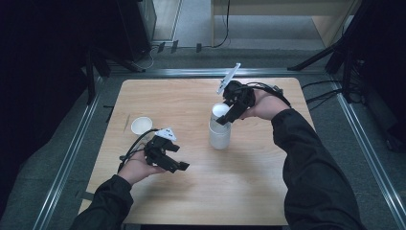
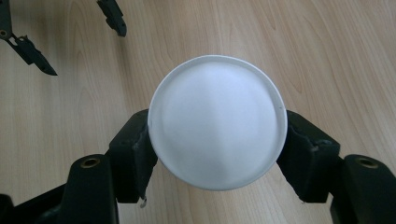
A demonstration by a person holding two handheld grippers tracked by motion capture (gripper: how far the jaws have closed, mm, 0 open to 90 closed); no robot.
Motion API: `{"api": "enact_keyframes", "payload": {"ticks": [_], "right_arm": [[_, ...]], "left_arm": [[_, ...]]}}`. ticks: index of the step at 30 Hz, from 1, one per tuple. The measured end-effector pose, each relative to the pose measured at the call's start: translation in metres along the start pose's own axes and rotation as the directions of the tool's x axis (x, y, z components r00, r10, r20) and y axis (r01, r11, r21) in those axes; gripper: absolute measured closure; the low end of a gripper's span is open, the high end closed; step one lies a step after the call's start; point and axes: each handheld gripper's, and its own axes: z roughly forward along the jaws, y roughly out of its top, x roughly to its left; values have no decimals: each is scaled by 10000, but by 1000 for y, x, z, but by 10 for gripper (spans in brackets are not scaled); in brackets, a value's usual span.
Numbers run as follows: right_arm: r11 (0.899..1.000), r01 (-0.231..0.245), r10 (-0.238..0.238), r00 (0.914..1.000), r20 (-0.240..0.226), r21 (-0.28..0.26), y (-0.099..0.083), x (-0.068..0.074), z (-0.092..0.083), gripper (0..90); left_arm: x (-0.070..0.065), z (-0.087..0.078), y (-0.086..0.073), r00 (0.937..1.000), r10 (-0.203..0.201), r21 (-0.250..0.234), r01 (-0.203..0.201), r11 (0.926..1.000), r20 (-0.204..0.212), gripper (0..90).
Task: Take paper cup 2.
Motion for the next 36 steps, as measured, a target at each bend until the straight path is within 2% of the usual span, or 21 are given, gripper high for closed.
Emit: {"api": "enact_keyframes", "payload": {"ticks": [6,9,18,28,29,32,36], "right_arm": [[9999,-160,160,9998,-70,-35,2,-1,-8,341],[9993,-387,387,9992,-107,13,4,-1,-12,342],[9994,-315,314,9995,-47,-131,13,3,-31,344],[9993,-202,211,9994,288,-305,23,9,-63,346],[9991,-363,369,9988,306,-226,24,12,-66,346],[9993,-237,248,9991,352,-305,29,17,-78,347],[9973,-112,128,9997,217,-724,33,25,-94,348]], "left_arm": [[0,0,0,10000,28,-14,-28,10000,18,137],[0,0,0,10000,-17,-4,17,10000,16,137],[-1,-2,0,10000,-2,-78,2,10000,89,137],[0,-3,0,9998,-42,-146,45,9999,178,136],[0,-2,0,9998,-43,-146,46,9999,187,136],[1,-3,0,9998,-72,-198,76,9998,197,137],[1,-4,0,9998,-113,-249,116,9996,142,136]]}}
